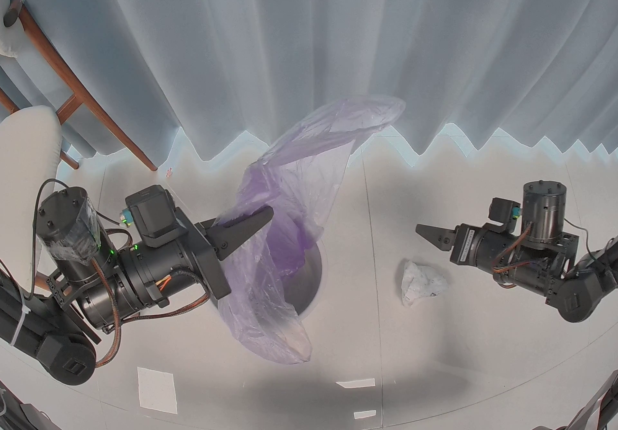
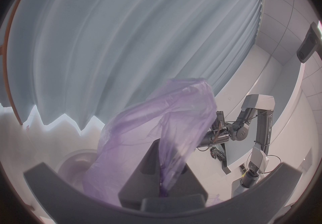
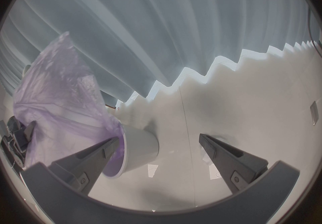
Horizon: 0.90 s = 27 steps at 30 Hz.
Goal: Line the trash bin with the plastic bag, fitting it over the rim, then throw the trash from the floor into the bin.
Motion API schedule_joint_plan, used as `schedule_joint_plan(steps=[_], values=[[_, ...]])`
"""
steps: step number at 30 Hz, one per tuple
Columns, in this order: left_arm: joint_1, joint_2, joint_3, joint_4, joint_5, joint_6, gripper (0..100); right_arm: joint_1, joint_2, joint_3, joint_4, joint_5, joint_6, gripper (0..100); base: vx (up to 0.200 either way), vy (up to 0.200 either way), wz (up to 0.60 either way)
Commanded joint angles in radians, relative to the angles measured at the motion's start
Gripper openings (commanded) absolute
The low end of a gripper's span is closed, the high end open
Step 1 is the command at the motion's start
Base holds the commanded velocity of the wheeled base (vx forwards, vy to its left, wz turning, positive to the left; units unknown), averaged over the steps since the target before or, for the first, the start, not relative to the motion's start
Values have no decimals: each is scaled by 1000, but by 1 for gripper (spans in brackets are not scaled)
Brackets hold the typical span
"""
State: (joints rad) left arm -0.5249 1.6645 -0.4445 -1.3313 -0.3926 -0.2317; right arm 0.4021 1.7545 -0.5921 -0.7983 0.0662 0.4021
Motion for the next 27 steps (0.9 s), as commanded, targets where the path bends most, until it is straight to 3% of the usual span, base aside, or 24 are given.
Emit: schedule_joint_plan(steps=[1, 3, 12, 18, 21, 27], values=[[22, -23, 12, 1, -5, 5, 0, 18, 100, -40, -29, -22, 18, 100, 200, 0, 0], [13, -22, 3, 1, 1, 6, 0, 17, 85, -44, -48, -29, 15, 100, 200, 0, 0], [-6, 3, -17, -20, 0, 25, 0, 30, 92, -17, -58, -45, 14, 100, 0, 0, 0], [-14, 58, 29, -138, 3, 132, 0, 43, 105, -15, -58, -63, 1, 100, 0, 0, 0], [-26, 93, 38, -212, 23, 144, 0, 46, 111, -11, -58, -63, -14, 100, 0, 200, 0], [-53, 107, 39, -213, 50, 144, 0, 40, 126, -8, -58, -63, -29, 100, 0, 200, 0]])
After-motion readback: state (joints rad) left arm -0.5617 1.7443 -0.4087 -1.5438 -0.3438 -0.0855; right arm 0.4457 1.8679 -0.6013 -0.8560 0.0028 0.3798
